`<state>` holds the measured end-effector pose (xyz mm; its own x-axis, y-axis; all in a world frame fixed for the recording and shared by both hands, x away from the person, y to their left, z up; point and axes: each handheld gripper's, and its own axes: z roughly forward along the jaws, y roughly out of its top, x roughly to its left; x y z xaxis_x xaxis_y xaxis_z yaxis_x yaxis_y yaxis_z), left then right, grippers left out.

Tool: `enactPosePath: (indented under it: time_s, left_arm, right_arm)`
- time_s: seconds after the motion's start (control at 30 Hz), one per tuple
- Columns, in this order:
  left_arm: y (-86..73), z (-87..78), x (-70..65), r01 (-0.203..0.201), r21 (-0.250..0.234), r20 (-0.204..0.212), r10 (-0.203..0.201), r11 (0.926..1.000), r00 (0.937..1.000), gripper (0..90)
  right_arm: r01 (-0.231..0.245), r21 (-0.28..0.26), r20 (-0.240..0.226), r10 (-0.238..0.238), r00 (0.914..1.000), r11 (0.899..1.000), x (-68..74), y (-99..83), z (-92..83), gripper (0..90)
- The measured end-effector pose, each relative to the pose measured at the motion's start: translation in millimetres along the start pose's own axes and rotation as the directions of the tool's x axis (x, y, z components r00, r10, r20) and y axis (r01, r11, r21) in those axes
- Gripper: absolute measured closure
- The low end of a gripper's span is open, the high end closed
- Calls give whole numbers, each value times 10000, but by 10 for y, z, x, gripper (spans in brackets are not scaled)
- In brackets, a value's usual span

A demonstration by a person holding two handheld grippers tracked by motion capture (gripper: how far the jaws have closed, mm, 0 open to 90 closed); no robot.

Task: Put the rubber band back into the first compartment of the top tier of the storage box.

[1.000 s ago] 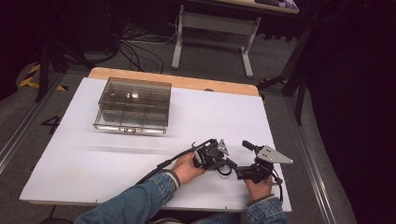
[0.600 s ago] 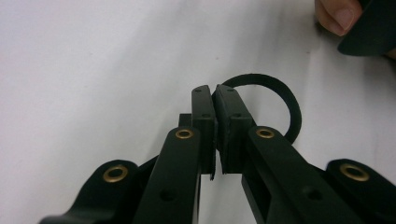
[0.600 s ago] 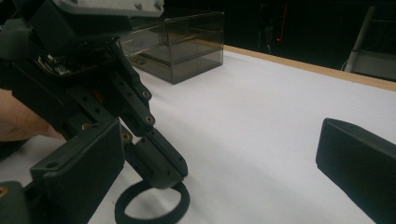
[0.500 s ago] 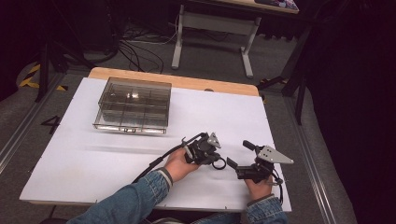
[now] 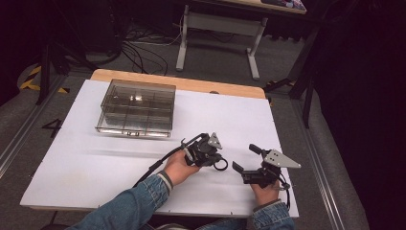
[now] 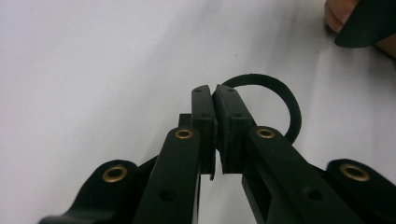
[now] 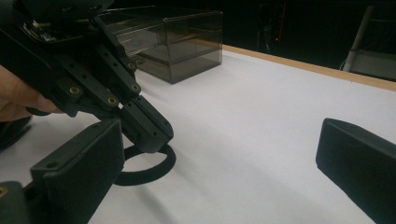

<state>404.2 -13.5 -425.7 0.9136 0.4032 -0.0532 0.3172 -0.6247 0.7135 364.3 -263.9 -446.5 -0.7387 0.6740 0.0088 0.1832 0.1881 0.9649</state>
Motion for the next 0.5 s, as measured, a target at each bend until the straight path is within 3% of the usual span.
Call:
enactPosePath:
  time_s: [0.5]
  left_arm:
    - [23,-224,66,92,-342,-239,-100,9994,9997,863]
  right_arm:
    - [-75,20,-10,75,10000,10000,9,1,3,17]
